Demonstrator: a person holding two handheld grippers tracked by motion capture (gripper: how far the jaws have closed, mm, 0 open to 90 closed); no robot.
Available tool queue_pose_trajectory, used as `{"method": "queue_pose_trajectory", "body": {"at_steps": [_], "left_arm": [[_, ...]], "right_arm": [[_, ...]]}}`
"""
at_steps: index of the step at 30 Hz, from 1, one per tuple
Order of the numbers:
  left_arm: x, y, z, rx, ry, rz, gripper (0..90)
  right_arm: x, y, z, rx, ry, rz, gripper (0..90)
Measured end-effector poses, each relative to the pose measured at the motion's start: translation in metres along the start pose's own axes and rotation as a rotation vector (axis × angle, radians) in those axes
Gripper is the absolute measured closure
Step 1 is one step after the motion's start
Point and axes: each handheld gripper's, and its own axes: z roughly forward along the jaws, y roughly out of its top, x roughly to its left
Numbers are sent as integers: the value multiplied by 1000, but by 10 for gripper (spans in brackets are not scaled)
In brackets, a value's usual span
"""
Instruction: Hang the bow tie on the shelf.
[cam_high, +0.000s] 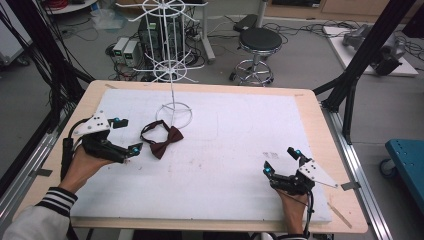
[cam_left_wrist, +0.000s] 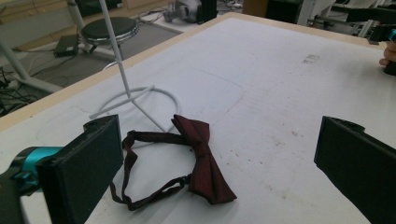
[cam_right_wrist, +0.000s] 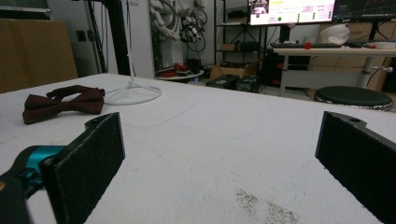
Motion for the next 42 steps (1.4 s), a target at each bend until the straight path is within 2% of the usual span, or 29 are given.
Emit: {"method": "queue_pose_trajectory", "body": {"at_steps": [11,17,18,19,24,30,42], "left_arm": [[-2,23,19,92,1,20,17],[-3,32,33,167,-3,34,17],[-3,32,33,167,-3,34,17],[-3,33,37,191,-9,34,17],[-3,37,45,206,-9,39,17],[-3,39,57,255,6,52,17],[-1,30,85,354,16,58,17]], "right_arm": [[0,0,0,-1,2,-1,6],[0,0,0,0,2,-1,6],[0,0,0,-1,3,-1,6],[0,0,0,-1,3,-2,6],[0,0,0,0,2,-2,6],[0,0,0,0,3,-1,7],[0,0,0,3,3,0,6]]}}
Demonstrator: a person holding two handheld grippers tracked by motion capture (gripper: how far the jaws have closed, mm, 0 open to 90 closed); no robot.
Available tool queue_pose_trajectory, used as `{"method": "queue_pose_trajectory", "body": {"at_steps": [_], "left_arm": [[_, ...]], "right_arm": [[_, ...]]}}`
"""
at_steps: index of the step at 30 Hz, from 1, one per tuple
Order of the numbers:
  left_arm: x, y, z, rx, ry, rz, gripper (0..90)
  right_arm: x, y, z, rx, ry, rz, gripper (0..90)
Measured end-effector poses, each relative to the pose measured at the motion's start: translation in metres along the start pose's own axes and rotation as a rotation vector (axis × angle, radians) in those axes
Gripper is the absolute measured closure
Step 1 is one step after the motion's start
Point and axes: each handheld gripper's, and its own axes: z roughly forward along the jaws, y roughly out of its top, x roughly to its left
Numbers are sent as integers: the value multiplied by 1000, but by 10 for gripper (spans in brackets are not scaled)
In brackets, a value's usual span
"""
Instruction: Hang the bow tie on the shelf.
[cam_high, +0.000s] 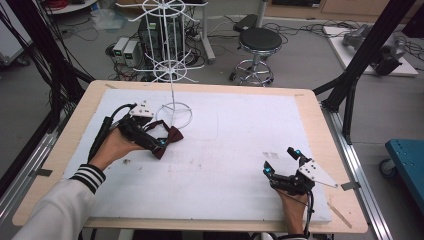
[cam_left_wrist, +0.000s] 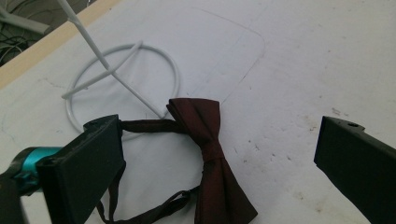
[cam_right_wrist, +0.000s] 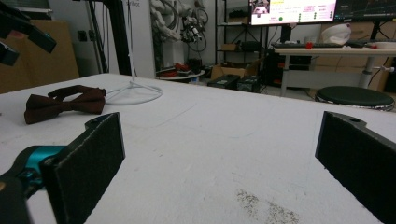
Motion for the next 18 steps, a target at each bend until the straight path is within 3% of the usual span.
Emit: {"method": "queue_pose_trajectory", "body": {"at_steps": [15,18], "left_arm": [[1,-1,32,125,14,3,18],[2,-2,42,185,28,10,18]], "right_arm": [[0,0,0,0,0,1,6],[0,0,0,1,0,1,7]]}}
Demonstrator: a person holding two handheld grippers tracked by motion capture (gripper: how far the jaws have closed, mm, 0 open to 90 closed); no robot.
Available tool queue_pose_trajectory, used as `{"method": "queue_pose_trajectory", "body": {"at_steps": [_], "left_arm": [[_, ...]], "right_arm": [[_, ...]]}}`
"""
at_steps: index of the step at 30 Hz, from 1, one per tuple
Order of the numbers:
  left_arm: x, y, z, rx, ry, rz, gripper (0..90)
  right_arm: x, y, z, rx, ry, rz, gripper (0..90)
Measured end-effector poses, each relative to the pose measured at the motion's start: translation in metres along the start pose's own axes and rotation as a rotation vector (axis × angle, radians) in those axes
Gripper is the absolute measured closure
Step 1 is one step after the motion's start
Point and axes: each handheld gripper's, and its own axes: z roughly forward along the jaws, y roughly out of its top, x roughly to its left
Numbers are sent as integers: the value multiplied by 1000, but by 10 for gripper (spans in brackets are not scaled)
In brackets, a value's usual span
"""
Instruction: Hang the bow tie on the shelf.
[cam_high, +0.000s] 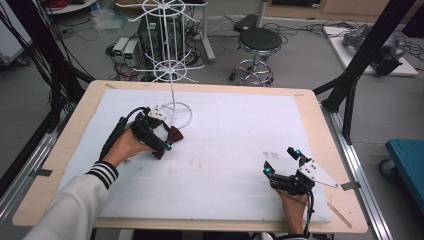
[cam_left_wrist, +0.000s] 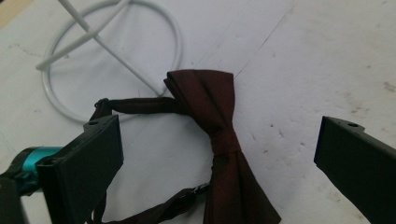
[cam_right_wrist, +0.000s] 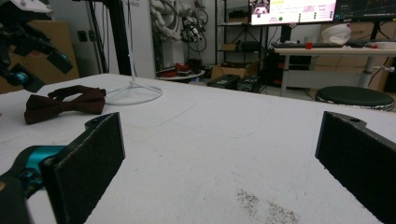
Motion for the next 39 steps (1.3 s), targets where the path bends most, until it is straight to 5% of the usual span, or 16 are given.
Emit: {"method": "queue_pose_trajectory", "body": {"at_steps": [19,20,39], "left_arm": [[0,1,19,99,10,-27,47],[0,1,20,97,12,-33,169],[-2,3,26,155,-14,-21,421]], "right_arm": [[0,0,0,-4,0,2,7],[0,0,0,-4,0,3,7],[0,0,0,-3,-1,-1,7]]}}
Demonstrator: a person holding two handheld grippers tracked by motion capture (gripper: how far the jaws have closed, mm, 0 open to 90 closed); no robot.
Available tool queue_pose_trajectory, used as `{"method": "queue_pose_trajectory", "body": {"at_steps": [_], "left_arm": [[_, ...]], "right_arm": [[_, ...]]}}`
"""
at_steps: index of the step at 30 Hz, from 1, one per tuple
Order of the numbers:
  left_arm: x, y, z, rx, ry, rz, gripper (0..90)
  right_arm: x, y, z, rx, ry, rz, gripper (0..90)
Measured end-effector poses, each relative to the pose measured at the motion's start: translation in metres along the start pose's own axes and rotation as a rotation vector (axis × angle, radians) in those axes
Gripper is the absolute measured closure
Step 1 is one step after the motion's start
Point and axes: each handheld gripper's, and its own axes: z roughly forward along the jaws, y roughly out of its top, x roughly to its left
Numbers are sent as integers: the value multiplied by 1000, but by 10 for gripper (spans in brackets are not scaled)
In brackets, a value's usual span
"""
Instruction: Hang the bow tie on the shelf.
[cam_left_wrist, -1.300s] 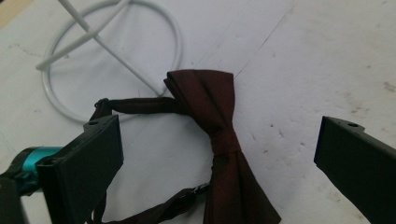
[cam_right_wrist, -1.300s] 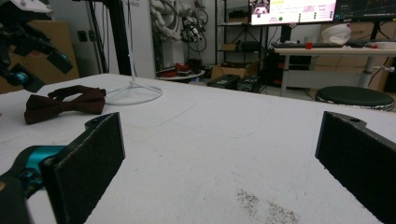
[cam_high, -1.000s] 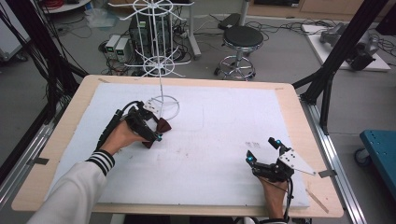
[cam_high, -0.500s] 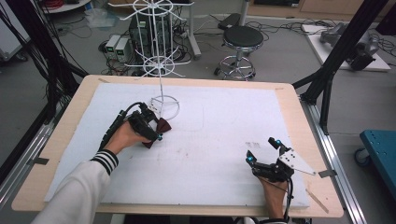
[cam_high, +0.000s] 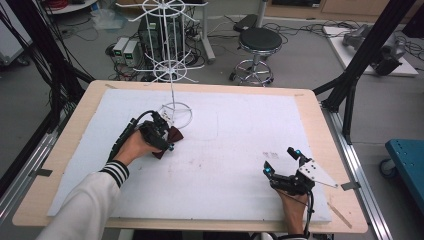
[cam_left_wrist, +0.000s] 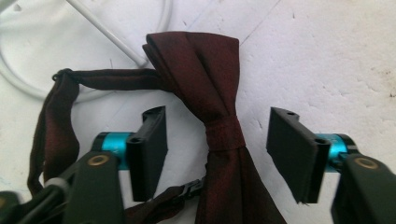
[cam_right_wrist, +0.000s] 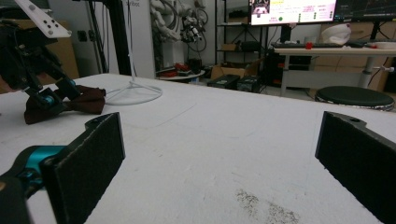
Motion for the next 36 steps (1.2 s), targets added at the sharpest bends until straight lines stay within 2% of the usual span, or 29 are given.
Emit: {"method": "queue_pose_trajectory", "body": {"at_steps": [3,4,6,8,9,11,15,18,24,28,29,36], "left_arm": [[0,0,0,9,-8,-6,456],[0,0,0,11,-8,-4,508],[0,0,1,19,-2,-7,519],[0,0,1,32,-4,-9,589],[0,0,2,33,-6,-10,589],[-1,0,2,42,-6,-13,705],[-3,1,2,58,10,-18,742],[-4,2,-1,43,27,-8,747],[-4,2,-9,2,31,-8,748],[-3,0,-15,-39,22,-29,749],[-3,-2,-17,-69,21,-50,749],[0,-7,-35,-145,6,-61,750]], "right_arm": [[0,0,0,0,0,0,7],[0,0,0,0,0,-2,6],[0,0,0,0,0,0,7],[0,0,0,0,0,0,6],[0,0,0,0,0,0,6],[0,0,0,0,0,2,7],[0,0,0,0,1,3,6],[0,0,0,0,0,0,7],[0,0,0,0,1,3,7],[0,0,0,-1,1,2,7],[0,0,0,0,0,1,6],[0,0,0,0,-1,-3,7]]}}
